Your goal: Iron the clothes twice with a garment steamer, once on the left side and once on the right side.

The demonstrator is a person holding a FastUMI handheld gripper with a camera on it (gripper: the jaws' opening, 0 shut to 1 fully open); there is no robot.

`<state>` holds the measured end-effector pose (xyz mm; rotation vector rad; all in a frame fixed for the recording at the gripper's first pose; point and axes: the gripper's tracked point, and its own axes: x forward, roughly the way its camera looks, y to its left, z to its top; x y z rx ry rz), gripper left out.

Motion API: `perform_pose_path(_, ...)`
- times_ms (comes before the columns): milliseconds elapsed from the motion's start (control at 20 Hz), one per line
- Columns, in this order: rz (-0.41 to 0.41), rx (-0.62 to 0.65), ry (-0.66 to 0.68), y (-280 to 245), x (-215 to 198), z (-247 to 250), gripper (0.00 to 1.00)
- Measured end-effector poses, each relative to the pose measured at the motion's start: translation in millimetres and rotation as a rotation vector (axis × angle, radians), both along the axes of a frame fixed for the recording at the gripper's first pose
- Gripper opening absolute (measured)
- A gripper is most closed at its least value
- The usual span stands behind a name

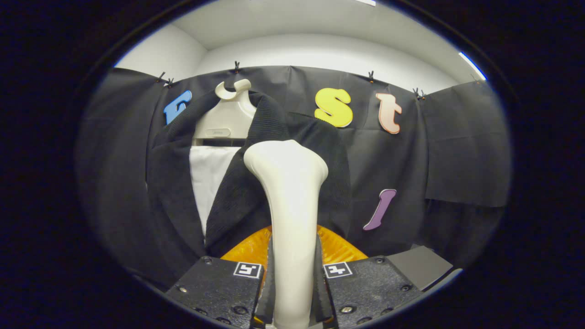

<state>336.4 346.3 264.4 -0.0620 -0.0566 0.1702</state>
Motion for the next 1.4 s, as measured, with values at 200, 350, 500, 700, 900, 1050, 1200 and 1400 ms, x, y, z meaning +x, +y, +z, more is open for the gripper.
perform_pose_path(200, -0.006, -0.006, 0.022, -3.5, -4.6, -22.3, 0.36)
perform_pose_path(350, -0.002, -0.016, 0.042, -4.1, -7.6, -38.8, 0.36)
perform_pose_path(500, -0.003, -0.025, 0.055, -4.0, -10.7, -56.6, 0.36)
perform_pose_path(700, -0.001, -0.042, 0.084, -0.5, -13.4, -85.9, 0.36)
perform_pose_path(900, -0.005, -0.065, 0.106, 0.8, -11.0, -105.3, 0.36)
perform_pose_path(1050, -0.01, -0.078, 0.122, -2.8, -8.6, -118.8, 0.36)
perform_pose_path(1200, -0.014, -0.085, 0.147, -5.1, -9.7, -143.6, 0.36)
perform_pose_path(1400, -0.026, -0.106, 0.176, -1.8, -16.5, -174.2, 0.36)
